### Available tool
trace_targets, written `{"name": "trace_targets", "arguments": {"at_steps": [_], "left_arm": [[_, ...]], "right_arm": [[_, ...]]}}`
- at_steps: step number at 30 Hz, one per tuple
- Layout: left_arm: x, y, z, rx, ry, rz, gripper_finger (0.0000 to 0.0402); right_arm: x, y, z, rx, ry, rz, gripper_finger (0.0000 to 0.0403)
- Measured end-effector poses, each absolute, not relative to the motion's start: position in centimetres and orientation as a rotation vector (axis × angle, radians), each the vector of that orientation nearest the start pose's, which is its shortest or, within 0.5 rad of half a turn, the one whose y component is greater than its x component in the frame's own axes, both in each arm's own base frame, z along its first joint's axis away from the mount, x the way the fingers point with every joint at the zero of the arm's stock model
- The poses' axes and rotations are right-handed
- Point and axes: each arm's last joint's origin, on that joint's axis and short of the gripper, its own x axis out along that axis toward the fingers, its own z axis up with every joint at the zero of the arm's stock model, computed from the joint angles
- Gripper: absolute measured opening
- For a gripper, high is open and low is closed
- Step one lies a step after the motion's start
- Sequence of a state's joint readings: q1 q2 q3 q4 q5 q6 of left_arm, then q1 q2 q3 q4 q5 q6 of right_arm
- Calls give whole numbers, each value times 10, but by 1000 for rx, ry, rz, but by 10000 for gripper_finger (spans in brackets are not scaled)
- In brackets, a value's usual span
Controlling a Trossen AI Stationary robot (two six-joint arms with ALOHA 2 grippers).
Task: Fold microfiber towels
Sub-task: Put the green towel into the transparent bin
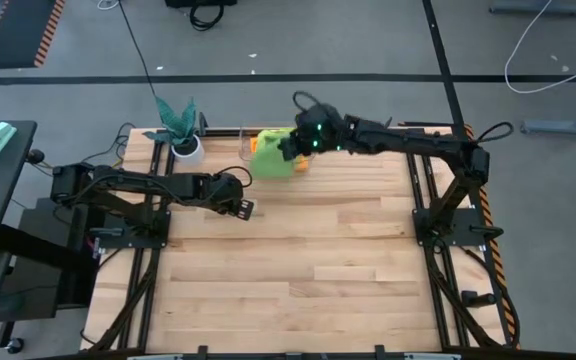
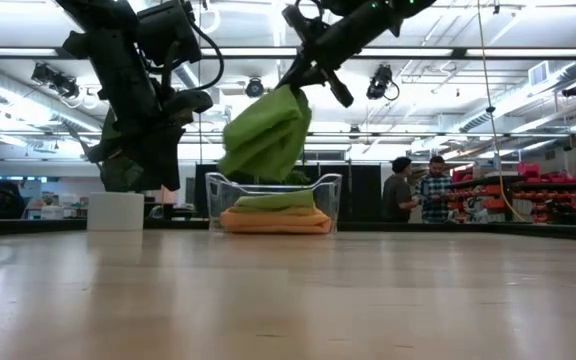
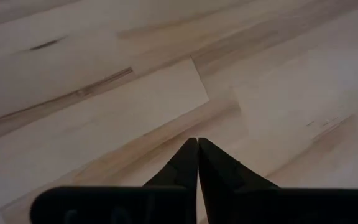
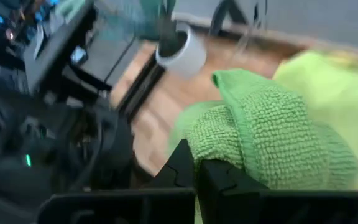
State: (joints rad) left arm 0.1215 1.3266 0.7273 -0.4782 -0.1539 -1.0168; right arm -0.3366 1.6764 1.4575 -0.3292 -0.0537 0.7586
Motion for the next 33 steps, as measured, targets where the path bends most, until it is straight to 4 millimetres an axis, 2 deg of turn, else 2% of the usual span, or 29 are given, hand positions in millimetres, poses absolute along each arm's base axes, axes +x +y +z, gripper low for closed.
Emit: {"name": "trace_targets", "arguments": {"at_steps": [6, 11, 15, 19, 25, 33], "left_arm": [[236, 34, 186, -877, 844, 789, 22], [236, 34, 186, -870, 828, 799, 11], [238, 35, 187, -866, 804, 802, 10], [241, 36, 189, -864, 761, 800, 22], [243, 36, 190, -886, 733, 797, 26], [243, 36, 190, -893, 728, 799, 10]], "right_arm": [[347, -166, 345, 859, 313, -498, 0], [330, -199, 360, 869, 250, -523, 0], [324, -219, 366, 891, 229, -499, 0], [335, -234, 367, 897, 229, -437, 0], [365, -254, 366, 910, 238, -360, 0], [391, -289, 339, 990, 342, -373, 0]]}}
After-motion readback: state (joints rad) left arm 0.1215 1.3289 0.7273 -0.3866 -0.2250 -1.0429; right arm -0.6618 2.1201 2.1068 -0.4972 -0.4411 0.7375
